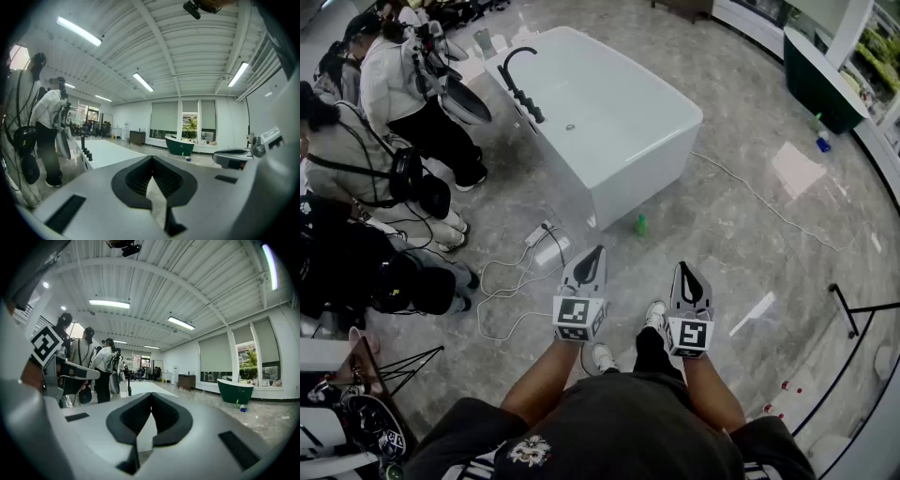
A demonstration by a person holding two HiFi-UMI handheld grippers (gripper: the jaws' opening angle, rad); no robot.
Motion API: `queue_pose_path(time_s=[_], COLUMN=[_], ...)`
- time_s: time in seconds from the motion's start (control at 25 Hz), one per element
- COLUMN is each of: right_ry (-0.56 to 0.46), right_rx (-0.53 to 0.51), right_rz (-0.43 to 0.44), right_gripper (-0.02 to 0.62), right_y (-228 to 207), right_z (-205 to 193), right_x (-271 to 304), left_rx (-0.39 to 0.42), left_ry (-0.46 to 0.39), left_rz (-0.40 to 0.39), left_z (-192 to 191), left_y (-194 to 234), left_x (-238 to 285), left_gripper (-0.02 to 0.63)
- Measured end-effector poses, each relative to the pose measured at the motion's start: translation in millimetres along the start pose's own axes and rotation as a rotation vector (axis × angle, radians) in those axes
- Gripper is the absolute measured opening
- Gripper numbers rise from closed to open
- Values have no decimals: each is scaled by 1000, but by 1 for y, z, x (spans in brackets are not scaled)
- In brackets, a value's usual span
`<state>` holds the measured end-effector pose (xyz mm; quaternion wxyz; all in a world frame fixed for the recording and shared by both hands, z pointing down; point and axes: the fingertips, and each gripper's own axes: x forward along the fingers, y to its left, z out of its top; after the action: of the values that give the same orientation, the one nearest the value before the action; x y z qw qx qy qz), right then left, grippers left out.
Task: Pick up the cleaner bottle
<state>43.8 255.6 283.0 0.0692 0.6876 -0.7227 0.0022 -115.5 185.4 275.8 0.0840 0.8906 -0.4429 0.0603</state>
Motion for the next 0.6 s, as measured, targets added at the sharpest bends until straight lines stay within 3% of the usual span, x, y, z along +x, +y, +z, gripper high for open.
queue_pose_path(time_s=[0.6], right_ry=[-2], right_rx=[47], right_rz=[162], right_gripper=[15], right_y=[-82], right_z=[-2], right_x=[128], left_rx=[-25], left_ry=[52], left_rz=[151], left_z=[9], left_y=[3], left_x=[126], left_gripper=[6])
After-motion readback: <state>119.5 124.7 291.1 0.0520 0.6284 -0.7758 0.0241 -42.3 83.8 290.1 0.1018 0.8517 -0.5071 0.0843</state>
